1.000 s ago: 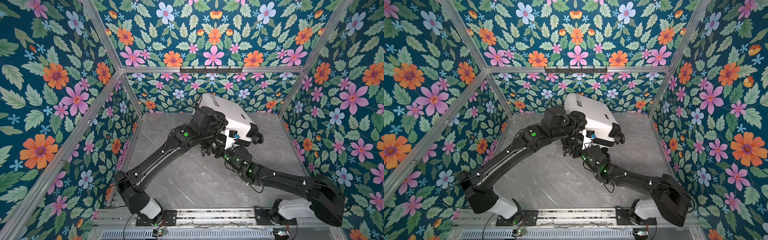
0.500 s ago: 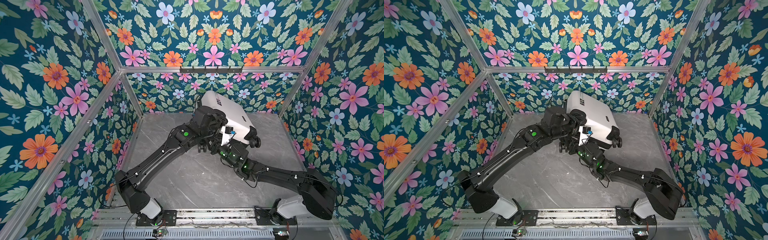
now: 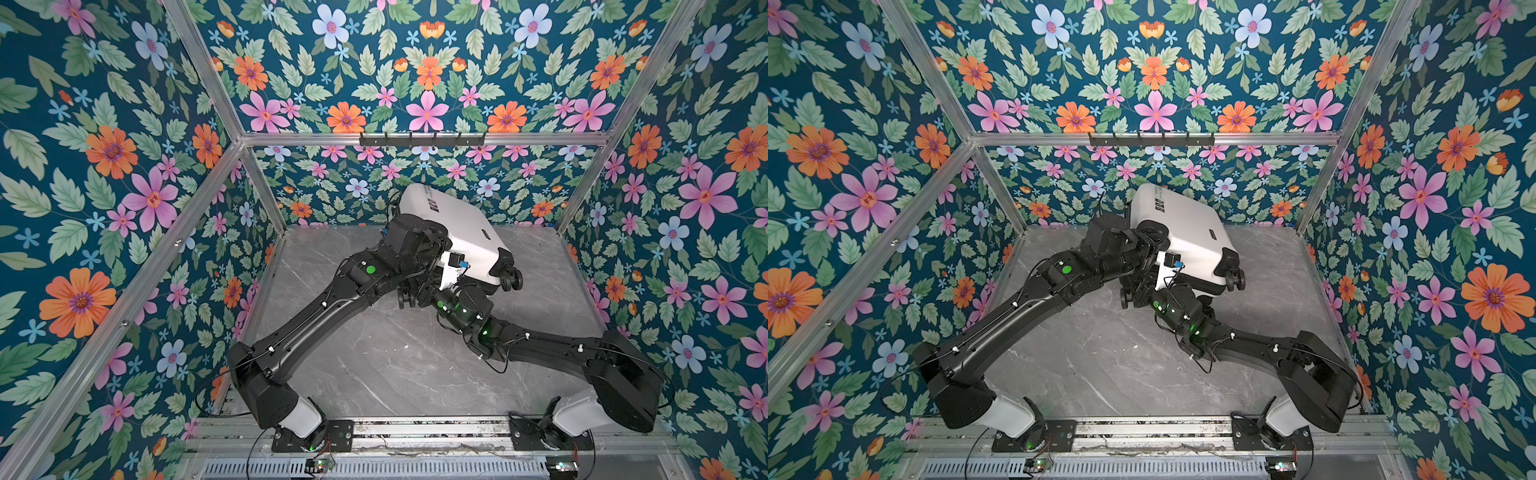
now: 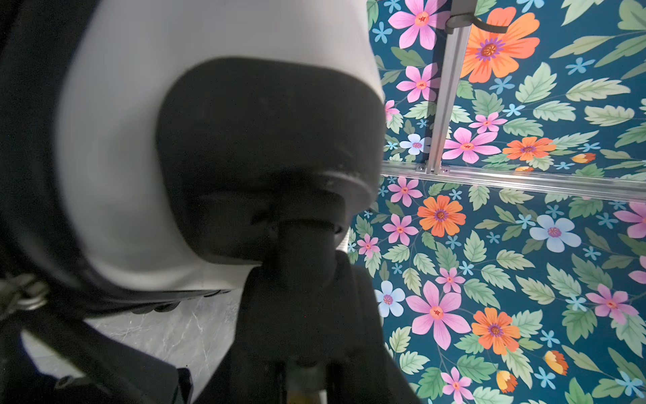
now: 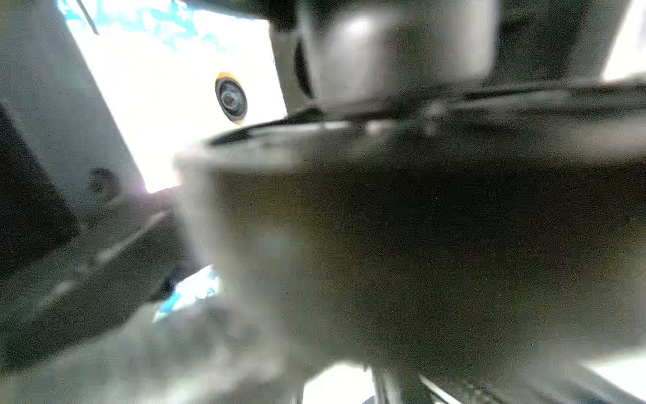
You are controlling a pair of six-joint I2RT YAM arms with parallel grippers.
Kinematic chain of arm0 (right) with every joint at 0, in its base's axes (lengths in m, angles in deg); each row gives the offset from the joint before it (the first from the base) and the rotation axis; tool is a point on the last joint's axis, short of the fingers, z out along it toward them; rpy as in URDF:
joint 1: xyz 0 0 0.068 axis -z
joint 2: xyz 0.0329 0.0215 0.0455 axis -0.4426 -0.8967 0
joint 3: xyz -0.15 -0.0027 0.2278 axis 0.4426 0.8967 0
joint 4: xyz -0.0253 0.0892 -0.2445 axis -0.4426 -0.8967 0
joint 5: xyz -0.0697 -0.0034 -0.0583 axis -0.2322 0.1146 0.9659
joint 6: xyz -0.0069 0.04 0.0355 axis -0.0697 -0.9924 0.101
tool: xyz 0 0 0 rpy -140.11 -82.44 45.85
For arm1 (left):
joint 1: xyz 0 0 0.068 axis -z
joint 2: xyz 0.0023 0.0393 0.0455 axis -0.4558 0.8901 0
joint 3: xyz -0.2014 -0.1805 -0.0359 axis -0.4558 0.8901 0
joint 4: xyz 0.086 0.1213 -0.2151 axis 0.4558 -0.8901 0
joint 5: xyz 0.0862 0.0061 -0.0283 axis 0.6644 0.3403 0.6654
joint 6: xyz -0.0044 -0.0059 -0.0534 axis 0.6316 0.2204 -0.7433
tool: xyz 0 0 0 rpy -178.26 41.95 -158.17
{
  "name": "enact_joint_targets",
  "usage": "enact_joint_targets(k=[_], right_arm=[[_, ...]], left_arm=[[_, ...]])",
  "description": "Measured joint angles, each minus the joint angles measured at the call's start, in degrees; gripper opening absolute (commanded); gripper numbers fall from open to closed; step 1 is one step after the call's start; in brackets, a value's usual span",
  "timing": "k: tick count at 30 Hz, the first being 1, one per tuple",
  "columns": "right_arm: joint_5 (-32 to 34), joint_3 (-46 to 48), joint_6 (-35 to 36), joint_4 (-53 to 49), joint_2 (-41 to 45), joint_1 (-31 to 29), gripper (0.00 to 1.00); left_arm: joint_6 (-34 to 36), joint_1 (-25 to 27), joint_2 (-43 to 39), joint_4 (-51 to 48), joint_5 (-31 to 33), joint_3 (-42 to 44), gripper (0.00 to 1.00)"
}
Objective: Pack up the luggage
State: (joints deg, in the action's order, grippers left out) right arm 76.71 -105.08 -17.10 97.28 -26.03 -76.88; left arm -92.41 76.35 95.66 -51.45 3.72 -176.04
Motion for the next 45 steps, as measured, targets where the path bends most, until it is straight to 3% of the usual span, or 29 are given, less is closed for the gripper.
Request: enact_joint_targets(k=[12, 21, 45], right_arm=[[0.2, 2.0, -2.8, 1.9, -0.2, 0.0, 0.3], [3.8, 1.1, -4.1, -1.5, 0.5, -0.6, 0.29], [9.4, -1.4, -4.9, -6.6, -0.3, -0.6, 0.0]], left_arm=[[0.0, 0.0, 0.0, -0.2, -0.6, 0.0, 0.0], [0.0, 0.0, 0.0, -0.2, -0.9, 0.0, 0.0], [0.3, 0.0, 0.0, 0.1, 0.2, 0.0, 0.0]])
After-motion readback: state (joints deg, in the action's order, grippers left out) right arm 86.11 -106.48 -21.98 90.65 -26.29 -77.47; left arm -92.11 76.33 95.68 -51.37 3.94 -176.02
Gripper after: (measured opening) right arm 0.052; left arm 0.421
